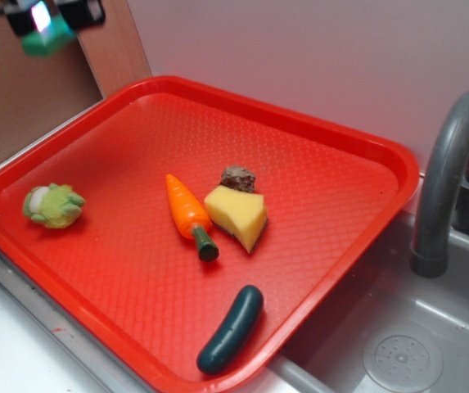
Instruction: Grab the green block.
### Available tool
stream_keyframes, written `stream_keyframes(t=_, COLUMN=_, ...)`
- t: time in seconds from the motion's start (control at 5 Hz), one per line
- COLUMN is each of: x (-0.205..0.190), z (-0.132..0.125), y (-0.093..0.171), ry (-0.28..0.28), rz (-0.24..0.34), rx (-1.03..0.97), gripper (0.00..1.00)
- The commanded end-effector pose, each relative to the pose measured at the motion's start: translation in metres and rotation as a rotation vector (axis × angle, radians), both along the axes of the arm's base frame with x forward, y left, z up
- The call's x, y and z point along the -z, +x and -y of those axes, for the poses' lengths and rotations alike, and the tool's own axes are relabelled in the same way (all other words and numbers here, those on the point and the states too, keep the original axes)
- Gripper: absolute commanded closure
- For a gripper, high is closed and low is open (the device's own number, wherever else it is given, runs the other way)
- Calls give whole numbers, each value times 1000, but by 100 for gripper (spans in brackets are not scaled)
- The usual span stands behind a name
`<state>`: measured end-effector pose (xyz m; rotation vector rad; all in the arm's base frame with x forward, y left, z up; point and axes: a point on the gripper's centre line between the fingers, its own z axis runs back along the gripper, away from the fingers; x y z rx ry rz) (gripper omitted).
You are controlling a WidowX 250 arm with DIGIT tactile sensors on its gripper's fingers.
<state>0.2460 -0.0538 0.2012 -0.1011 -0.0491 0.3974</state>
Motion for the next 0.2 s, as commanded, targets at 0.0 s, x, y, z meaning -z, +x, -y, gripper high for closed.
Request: stream_keyframes(t=0.0, x=-71, z=-1, y=9, ry=-34, rz=86, rx=172, gripper=100)
